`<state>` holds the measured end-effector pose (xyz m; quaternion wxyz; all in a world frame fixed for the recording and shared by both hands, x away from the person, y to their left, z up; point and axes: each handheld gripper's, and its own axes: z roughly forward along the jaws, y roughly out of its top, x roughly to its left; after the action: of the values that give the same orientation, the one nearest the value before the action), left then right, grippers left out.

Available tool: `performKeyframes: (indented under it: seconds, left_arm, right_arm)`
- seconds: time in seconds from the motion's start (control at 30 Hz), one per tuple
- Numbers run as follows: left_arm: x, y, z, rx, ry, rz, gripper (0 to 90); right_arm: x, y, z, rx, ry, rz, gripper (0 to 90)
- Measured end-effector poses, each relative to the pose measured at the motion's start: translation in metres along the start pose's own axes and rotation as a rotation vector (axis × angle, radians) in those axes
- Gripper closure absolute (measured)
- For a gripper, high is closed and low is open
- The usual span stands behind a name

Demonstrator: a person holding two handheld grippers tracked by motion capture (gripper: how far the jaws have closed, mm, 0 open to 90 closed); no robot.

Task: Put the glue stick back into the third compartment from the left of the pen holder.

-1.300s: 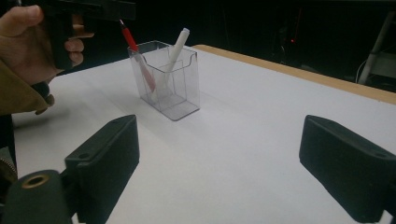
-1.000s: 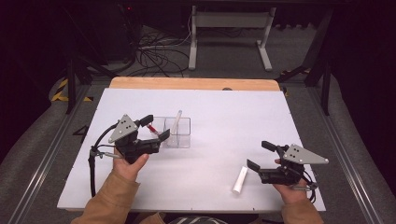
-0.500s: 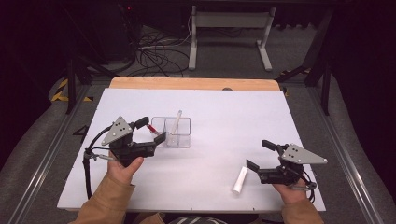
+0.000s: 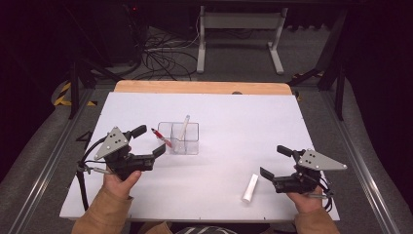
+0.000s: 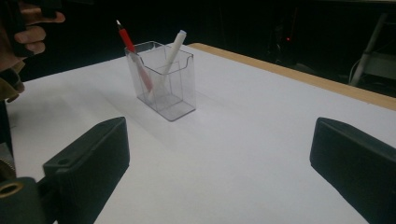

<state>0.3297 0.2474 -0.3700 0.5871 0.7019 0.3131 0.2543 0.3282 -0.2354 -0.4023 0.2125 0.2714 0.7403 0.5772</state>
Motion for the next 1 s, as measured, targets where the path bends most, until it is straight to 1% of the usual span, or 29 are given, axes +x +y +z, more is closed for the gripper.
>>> performKeyframes:
  seconds: [0.03, 0.07, 0.1, 0.13, 0.2, 0.23, 0.27, 0.33, 0.37, 0.4, 0.43, 0.47, 0.53, 0.57, 0.6, 0.63, 0.67, 0.7, 0.77, 0.83, 0.87, 0.9, 0.97, 1.0]
  left_arm:
    - [0.001, 0.0, -0.002, 0.001, -0.002, 0.002, 10.6]
    - [0.001, -0.001, -0.003, 0.002, -0.003, -0.011, 10.4]
    - [0.001, -0.001, -0.004, -0.001, 0.002, -0.005, 10.3]
    - [0.002, -0.001, -0.005, 0.0, 0.002, -0.009, 10.4]
    - [0.002, -0.002, -0.007, 0.011, 0.01, -0.002, 10.4]
    - [0.002, -0.002, -0.008, 0.017, 0.012, -0.002, 10.4]
    - [0.002, -0.002, -0.009, 0.013, 0.011, -0.004, 10.4]
    - [0.002, -0.002, -0.01, 0.017, 0.012, 0.006, 10.4]
    - [0.001, -0.003, -0.01, 0.017, 0.009, -0.011, 10.3]
    - [0.001, -0.003, -0.01, 0.017, 0.01, -0.002, 10.2]
    - [0.0, -0.003, -0.011, 0.03, 0.008, -0.004, 10.2]
    - [0.0, -0.002, -0.011, 0.034, 0.01, 0.005, 9.9]
    - [-0.003, -0.003, -0.011, 0.047, 0.008, -0.004, 9.7]
    - [-0.004, -0.002, -0.01, 0.052, 0.008, 0.009, 9.7]
    - [-0.006, -0.002, -0.01, 0.058, 0.007, 0.005, 9.6]
    - [-0.007, -0.002, -0.01, 0.062, 0.006, 0.014, 9.5]
    - [-0.007, -0.002, -0.01, 0.062, 0.007, 0.029, 9.4]
    - [-0.009, -0.002, -0.01, 0.063, 0.001, 0.011, 9.4]
    - [-0.01, -0.002, -0.011, 0.06, 0.004, 0.013, 9.3]
    - [-0.01, -0.001, -0.013, 0.055, 0.005, 0.01, 9.3]
    - [-0.009, -0.001, -0.014, 0.053, 0.009, 0.019, 9.3]
    - [-0.009, -0.001, -0.014, 0.05, 0.012, 0.011, 9.3]
    - [-0.007, -0.002, -0.016, 0.048, 0.015, 0.013, 9.3]
    - [-0.007, -0.002, -0.016, 0.048, 0.016, 0.006, 9.3]
  right_arm:
    - [0.0, 0.0, -0.001, 0.0, 0.002, 0.004, 5.4]
    - [-0.001, 0.0, 0.0, 0.003, 0.012, 0.007, 5.9]
    - [-0.001, 0.0, 0.0, 0.008, 0.017, 0.006, 6.4]
    - [-0.001, 0.0, 0.0, 0.008, 0.02, 0.003, 7.0]
    - [0.0, 0.0, 0.0, 0.01, 0.025, 0.002, 9.0]
    - [0.0, 0.001, 0.0, 0.013, 0.026, 0.002, 9.3]
    - [-0.001, 0.001, 0.0, 0.013, 0.025, 0.002, 9.7]
    - [-0.001, 0.002, 0.0, 0.014, 0.022, 0.002, 10.7]
    - [-0.001, 0.002, 0.0, 0.016, 0.018, -0.001, 11.2]
    - [-0.001, 0.002, -0.001, 0.017, 0.017, -0.003, 12.0]
    - [-0.001, 0.002, -0.001, 0.018, 0.019, -0.003, 12.3]
    - [-0.001, 0.002, -0.001, 0.018, 0.019, -0.005, 12.5]
    - [-0.001, 0.002, -0.001, 0.015, 0.019, -0.005, 12.9]
    - [-0.001, 0.002, -0.001, 0.017, 0.019, -0.006, 13.7]
    - [-0.001, 0.002, -0.001, 0.023, 0.018, -0.013, 14.6]
    - [-0.001, 0.002, -0.001, 0.027, 0.016, -0.019, 14.7]
    - [-0.001, 0.003, -0.001, 0.03, 0.014, -0.026, 14.8]
    - [-0.001, 0.003, 0.0, 0.035, 0.014, -0.036, 15.1]
    - [-0.001, 0.005, 0.0, 0.045, 0.016, -0.049, 15.3]
    - [-0.002, 0.007, -0.001, 0.051, 0.025, -0.05, 15.3]
    - [-0.002, 0.007, -0.001, 0.054, 0.024, -0.051, 15.3]
    - [-0.002, 0.007, -0.001, 0.053, 0.019, -0.05, 15.2]
    - [-0.003, 0.007, -0.002, 0.055, 0.025, -0.041, 13.9]
    - [-0.004, 0.007, -0.002, 0.056, 0.026, -0.04, 13.3]
